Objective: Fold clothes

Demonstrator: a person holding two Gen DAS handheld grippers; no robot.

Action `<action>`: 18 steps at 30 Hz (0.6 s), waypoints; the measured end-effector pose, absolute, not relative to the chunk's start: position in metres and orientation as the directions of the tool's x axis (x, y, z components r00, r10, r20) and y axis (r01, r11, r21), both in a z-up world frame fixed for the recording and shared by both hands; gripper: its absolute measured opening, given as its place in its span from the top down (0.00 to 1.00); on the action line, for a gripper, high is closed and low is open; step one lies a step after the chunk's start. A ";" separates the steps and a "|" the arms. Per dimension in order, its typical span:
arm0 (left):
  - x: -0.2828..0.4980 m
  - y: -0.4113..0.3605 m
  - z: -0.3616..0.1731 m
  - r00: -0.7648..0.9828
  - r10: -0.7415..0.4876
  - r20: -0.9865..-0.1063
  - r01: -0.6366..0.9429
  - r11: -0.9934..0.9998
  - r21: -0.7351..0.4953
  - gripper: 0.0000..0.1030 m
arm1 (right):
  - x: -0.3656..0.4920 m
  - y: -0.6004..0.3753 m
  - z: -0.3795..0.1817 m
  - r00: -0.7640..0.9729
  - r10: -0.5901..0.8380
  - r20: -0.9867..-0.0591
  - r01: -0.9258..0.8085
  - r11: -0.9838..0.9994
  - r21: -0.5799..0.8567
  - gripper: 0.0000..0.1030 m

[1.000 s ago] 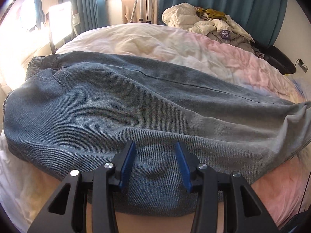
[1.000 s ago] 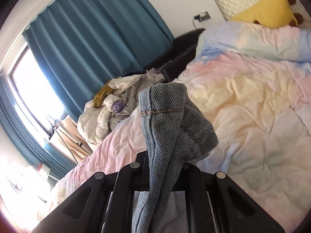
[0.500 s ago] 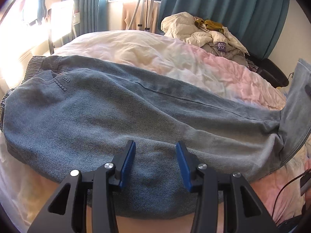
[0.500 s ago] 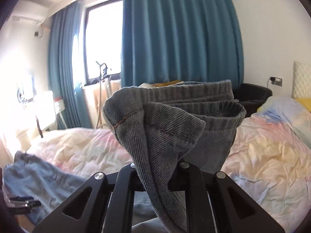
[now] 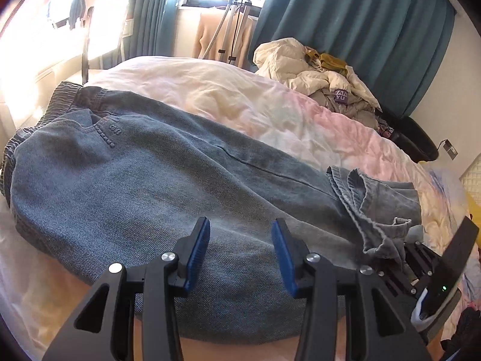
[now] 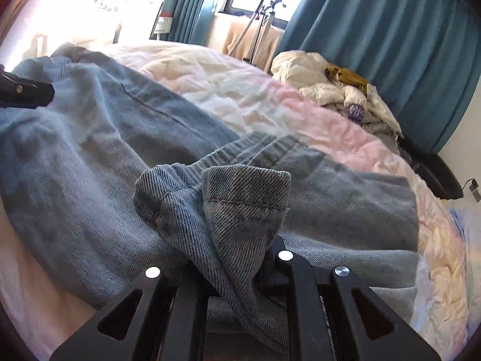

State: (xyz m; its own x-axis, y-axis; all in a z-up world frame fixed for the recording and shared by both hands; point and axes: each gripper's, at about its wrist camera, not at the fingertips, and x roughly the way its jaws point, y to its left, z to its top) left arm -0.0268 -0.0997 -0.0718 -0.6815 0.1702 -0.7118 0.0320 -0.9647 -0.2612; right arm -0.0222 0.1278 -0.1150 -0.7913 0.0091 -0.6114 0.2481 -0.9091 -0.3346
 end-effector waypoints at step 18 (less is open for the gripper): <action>-0.021 -0.121 -0.050 -0.789 0.190 -0.584 0.048 -0.929 -0.367 0.58 | -0.002 0.055 -0.098 -0.800 -0.195 -0.568 0.384 -0.893 -0.235 0.91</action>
